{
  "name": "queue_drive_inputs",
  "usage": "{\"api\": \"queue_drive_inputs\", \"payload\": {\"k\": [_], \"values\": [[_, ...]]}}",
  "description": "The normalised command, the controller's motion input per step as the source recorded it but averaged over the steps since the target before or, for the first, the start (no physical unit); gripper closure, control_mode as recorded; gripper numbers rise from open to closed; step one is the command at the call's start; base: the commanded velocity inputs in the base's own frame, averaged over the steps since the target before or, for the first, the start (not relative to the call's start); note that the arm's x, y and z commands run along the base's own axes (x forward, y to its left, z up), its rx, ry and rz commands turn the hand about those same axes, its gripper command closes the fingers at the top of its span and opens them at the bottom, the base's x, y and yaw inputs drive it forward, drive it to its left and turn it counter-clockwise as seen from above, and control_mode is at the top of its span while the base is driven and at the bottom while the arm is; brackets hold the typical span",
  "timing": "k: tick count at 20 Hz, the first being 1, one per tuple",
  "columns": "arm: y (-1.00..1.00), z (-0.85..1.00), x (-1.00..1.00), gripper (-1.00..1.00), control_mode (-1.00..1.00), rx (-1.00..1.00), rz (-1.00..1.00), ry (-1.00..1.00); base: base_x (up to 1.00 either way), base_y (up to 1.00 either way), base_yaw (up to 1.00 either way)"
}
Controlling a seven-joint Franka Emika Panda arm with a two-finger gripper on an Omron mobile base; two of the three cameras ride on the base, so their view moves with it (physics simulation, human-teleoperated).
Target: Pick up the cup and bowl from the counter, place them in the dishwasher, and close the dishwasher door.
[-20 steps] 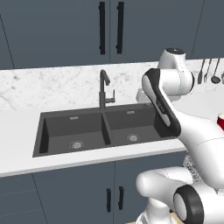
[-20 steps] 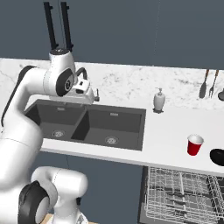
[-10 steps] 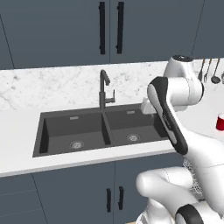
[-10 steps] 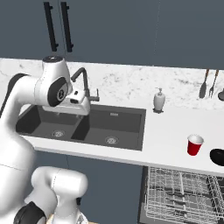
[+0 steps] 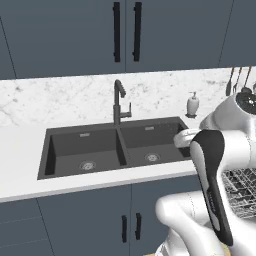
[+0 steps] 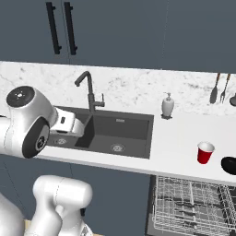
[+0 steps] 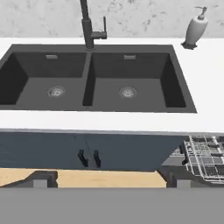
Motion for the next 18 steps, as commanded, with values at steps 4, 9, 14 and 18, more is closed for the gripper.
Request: {"api": "queue_drive_inputs", "payload": {"k": [4,9,14,18], "values": [[0.01,0.31,-0.57,-1.00,-1.00,0.00,-0.01,-0.33,0.00,0.00,0.00],[0.05,0.04,-0.05,-1.00,1.00,0.00,0.00,-0.06,-0.01,0.35,-0.08],[0.00,0.00,0.00,-1.00,1.00,0.00,0.00,0.00,0.01,0.19,-0.41],[0.00,0.00,0.00,-1.00,1.00,0.00,0.00,0.00,0.05,0.09,-0.67]]}}
